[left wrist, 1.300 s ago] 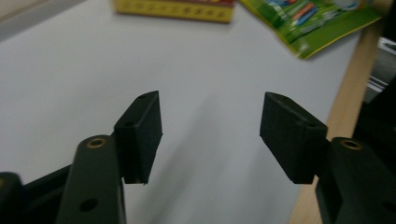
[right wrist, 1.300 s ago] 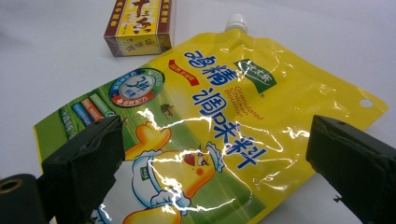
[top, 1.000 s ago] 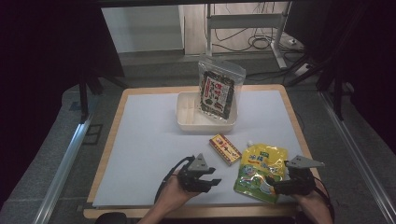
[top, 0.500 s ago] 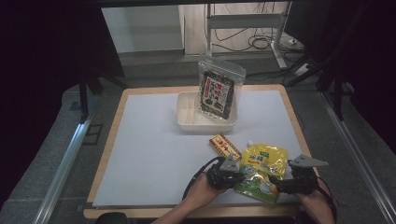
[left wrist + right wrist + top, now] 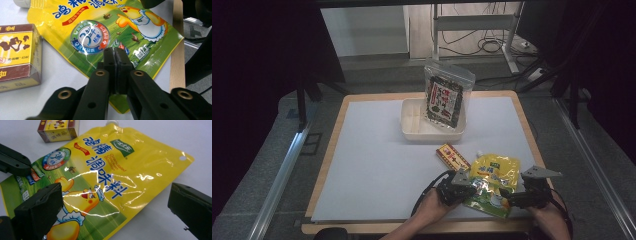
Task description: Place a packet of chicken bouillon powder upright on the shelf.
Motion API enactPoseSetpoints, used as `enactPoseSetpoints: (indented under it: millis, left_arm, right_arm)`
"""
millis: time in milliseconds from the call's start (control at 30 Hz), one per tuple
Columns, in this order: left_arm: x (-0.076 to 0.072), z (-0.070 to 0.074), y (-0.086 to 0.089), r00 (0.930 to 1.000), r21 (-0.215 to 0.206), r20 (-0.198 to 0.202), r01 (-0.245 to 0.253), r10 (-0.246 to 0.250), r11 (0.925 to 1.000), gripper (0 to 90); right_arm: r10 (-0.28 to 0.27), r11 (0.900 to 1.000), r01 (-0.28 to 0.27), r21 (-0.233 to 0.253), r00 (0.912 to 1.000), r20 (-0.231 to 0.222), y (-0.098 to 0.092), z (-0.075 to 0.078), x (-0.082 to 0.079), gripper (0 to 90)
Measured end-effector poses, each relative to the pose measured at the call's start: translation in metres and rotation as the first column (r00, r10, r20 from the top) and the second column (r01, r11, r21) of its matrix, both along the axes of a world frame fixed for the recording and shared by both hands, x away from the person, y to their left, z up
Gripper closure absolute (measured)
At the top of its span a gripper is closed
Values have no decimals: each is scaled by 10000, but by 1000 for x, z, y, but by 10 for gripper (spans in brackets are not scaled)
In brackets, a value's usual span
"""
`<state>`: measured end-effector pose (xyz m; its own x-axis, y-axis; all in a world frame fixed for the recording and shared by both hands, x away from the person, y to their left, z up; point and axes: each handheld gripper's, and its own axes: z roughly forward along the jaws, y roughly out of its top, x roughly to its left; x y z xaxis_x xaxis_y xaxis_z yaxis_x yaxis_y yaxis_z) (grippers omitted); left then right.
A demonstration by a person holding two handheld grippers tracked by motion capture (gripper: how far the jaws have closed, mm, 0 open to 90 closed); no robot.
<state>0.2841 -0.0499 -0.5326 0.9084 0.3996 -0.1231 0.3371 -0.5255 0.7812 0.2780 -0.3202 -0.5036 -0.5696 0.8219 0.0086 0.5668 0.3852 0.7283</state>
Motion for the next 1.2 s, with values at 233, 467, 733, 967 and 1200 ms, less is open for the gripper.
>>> enactPoseSetpoints:
  millis: [233,467,733,967,1200]
  left_arm:
    - [-2,0,-1,9999,40,5,-137,137,9999,900]
    - [-1,1,-1,10000,111,-24,-67,68,9999,900]
    - [-1,2,-2,10000,248,92,3,-5,9997,900]
    - [-1,2,-2,9999,254,115,54,-57,9997,900]
    - [0,1,-2,9999,230,92,70,-72,9997,900]
  right_arm:
    - [-184,9998,183,-39,9985,-517,-3,-6,6,0]
    - [121,9988,-62,488,9926,-1208,-1,-14,17,0]
    - [402,9886,-132,1501,9831,-1784,4,-10,27,2]
    - [683,9816,-313,1885,9788,-1929,18,-1,32,7]
    - [-54,9958,188,901,9892,-1463,25,9,33,353]
